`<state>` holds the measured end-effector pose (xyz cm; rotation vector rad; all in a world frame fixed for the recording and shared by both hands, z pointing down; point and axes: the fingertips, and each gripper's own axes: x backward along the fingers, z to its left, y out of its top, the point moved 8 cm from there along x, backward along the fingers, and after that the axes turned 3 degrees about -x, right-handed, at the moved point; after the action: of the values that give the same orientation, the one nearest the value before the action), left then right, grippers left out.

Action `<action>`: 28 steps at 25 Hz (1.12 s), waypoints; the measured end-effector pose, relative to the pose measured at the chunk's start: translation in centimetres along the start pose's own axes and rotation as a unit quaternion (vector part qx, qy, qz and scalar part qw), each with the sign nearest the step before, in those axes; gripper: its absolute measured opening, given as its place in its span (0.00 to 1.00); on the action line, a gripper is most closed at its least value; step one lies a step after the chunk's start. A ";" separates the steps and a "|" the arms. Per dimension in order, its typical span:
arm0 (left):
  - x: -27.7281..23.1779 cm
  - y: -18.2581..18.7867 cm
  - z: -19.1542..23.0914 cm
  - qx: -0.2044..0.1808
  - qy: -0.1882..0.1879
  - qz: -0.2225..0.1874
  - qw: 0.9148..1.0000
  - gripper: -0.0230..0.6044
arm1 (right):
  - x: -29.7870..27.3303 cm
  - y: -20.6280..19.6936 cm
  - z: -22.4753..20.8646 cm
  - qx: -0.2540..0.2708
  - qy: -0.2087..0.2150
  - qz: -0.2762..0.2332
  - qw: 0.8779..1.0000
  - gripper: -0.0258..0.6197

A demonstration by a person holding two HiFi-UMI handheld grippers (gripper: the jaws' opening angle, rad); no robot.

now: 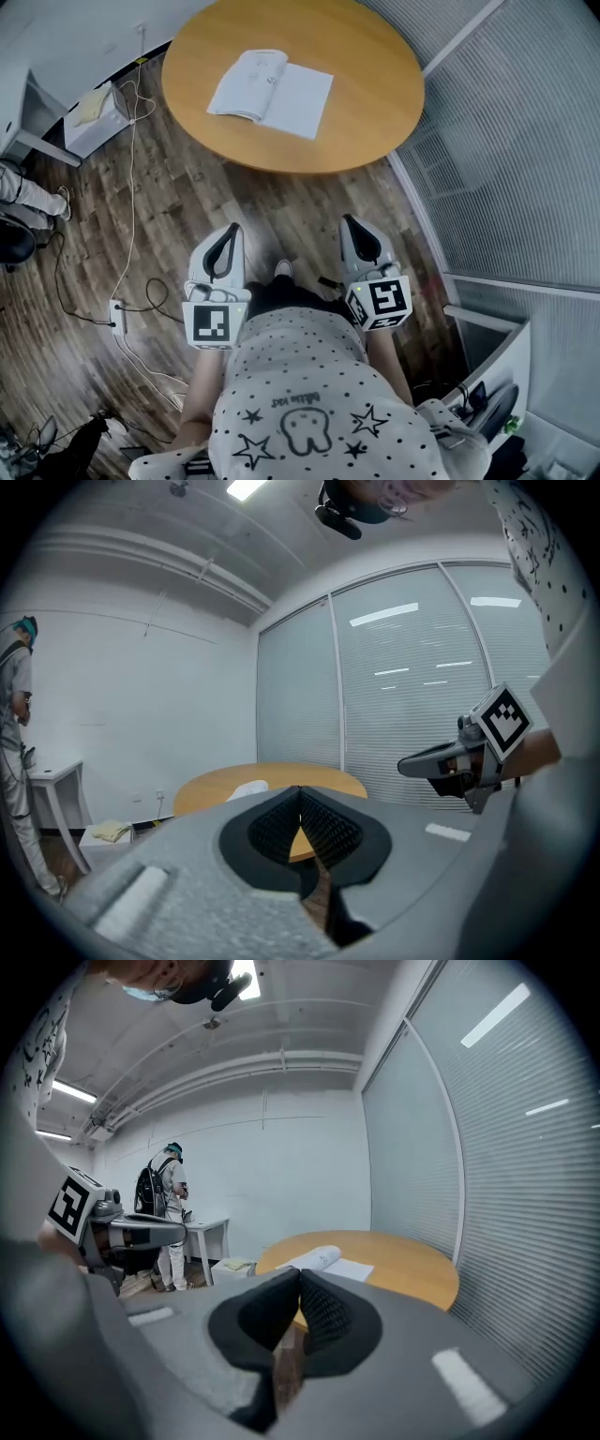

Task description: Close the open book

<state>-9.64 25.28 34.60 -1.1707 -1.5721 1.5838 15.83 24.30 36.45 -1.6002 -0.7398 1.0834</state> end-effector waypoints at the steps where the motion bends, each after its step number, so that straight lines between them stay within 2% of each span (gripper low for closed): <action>1: -0.5 0.3 -0.1 -0.002 -0.004 -0.001 1.000 0.05 | -0.3 0.2 -0.3 -0.001 0.000 -0.002 1.000 0.05; 12: -3.6 1.5 -2.1 -0.021 -0.057 -0.017 0.998 0.05 | 0.4 0.0 -3.2 -0.014 -0.031 0.000 0.999 0.05; 21: -5.8 2.3 1.1 0.004 -0.044 -0.055 0.997 0.05 | -1.8 -0.1 -3.6 -0.023 -0.054 0.016 0.998 0.05; 28: -11.8 2.5 6.1 0.014 -0.065 -0.046 0.997 0.05 | -7.1 1.5 -4.3 -0.031 -0.072 0.031 0.996 0.05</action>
<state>-9.68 11.86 33.55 -0.9834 -1.6571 1.6449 16.81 15.93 37.35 -1.6193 -0.8313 1.2426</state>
